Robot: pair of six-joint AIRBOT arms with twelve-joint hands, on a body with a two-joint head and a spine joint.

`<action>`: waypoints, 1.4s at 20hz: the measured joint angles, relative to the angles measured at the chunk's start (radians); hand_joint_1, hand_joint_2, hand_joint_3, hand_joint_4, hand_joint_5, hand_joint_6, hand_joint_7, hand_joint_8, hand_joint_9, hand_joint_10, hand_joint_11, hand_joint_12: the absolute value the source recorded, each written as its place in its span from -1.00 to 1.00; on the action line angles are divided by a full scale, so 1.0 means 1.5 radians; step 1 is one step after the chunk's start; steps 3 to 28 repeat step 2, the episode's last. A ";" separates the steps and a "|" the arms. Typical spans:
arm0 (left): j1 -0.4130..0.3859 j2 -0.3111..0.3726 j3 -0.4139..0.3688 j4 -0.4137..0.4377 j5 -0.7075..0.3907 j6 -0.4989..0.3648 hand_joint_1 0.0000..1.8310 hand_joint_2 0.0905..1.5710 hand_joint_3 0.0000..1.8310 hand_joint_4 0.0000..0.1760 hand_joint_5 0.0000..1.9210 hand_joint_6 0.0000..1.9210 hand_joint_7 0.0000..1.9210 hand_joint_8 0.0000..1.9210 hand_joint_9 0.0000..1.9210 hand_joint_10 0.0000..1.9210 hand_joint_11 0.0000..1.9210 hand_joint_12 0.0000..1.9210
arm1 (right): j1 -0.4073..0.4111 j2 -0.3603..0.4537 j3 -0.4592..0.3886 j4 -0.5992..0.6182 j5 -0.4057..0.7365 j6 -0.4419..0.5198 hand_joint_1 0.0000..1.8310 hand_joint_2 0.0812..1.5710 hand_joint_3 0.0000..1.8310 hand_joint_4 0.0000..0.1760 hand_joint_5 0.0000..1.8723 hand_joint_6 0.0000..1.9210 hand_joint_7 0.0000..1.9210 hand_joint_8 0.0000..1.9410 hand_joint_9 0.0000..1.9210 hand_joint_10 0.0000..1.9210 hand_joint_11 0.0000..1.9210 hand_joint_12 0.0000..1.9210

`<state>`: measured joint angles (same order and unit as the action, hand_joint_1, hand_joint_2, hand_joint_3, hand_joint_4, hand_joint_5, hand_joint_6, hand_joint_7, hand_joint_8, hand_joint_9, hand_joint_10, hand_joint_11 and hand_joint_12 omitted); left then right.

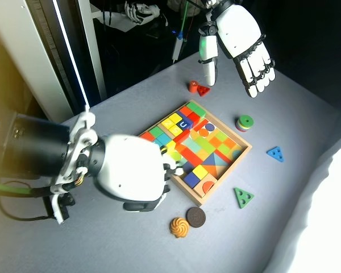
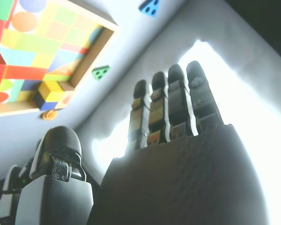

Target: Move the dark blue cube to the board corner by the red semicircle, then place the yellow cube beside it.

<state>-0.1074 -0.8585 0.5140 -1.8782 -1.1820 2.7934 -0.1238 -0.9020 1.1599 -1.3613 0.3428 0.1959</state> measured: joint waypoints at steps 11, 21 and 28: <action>0.000 0.000 0.000 0.000 -0.001 0.000 -1.00 0.59 -1.00 -1.00 -0.86 -1.00 -0.89 -1.00 -0.92 -1.00 -1.00 -0.88 | 0.000 0.001 0.000 0.022 0.009 -0.018 0.32 0.40 -1.00 -1.00 -0.32 -0.97 0.00 0.99 0.23 1.00 0.33 1.00; 0.000 0.000 0.000 0.000 -0.001 0.000 -1.00 0.59 -1.00 -1.00 -0.86 -1.00 -0.89 -1.00 -0.92 -1.00 -1.00 -0.88 | 0.000 0.001 0.000 0.022 0.009 -0.018 0.32 0.40 -1.00 -1.00 -0.32 -0.97 0.00 0.99 0.23 1.00 0.33 1.00; 0.000 0.000 0.000 0.000 -0.001 0.000 -1.00 0.59 -1.00 -1.00 -0.86 -1.00 -0.89 -1.00 -0.92 -1.00 -1.00 -0.88 | 0.000 0.001 0.000 0.022 0.009 -0.018 0.32 0.40 -1.00 -1.00 -0.32 -0.97 0.00 0.99 0.23 1.00 0.33 1.00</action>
